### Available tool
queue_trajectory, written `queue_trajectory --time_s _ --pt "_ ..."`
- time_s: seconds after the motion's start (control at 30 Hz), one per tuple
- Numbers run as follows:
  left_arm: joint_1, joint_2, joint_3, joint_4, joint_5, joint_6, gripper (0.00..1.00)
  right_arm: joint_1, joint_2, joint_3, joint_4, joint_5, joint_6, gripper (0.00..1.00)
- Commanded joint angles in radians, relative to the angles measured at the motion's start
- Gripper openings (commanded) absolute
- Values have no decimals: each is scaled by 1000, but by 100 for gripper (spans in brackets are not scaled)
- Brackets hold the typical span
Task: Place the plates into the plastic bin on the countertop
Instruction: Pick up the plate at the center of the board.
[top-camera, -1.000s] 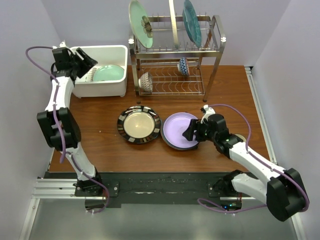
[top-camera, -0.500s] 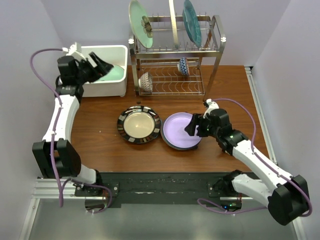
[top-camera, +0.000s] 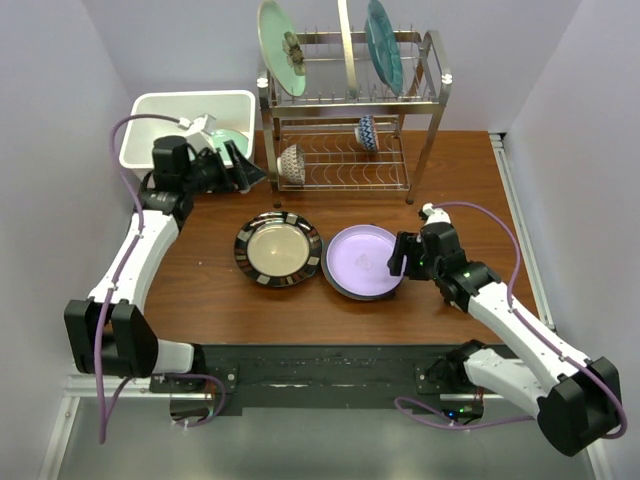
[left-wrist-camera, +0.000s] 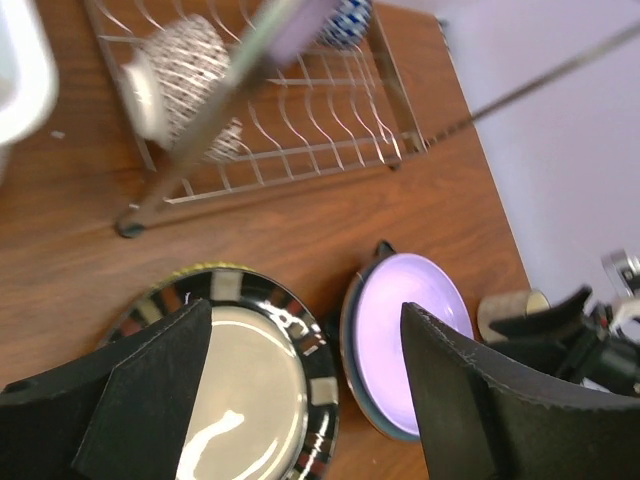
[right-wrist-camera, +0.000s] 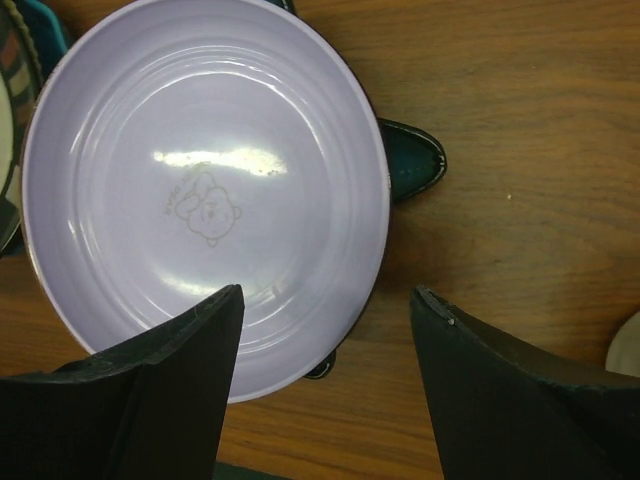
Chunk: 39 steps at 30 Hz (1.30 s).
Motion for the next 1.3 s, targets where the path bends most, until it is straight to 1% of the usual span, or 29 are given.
queue_trajectory --time_s 0.0,0.23,0.27,0.37,0.47,0.7,1.03,1.27 --pt "-99 9 1 -33 30 64 80 2 3 42 -35 80 20 70" --pt "-223 75 -5 -43 4 78 75 2 37 9 5 56 40 66" --pt "-235 83 -6 -47 0 78 75 2 45 6 17 47 40 56" --pt "-271 107 -19 -40 -11 70 74 4 57 -7 47 23 48 44" --pt "-306 126 -30 -33 -17 62 73 2 69 -17 74 -3 51 40" --pt "-343 155 -39 -33 -36 62 73 2 132 -17 93 -27 48 37" --pt "-372 183 -48 -37 -34 68 72 2 170 -30 188 -102 48 36" --pt "-380 210 -35 -93 -34 99 72 2 215 -31 231 -142 48 36"
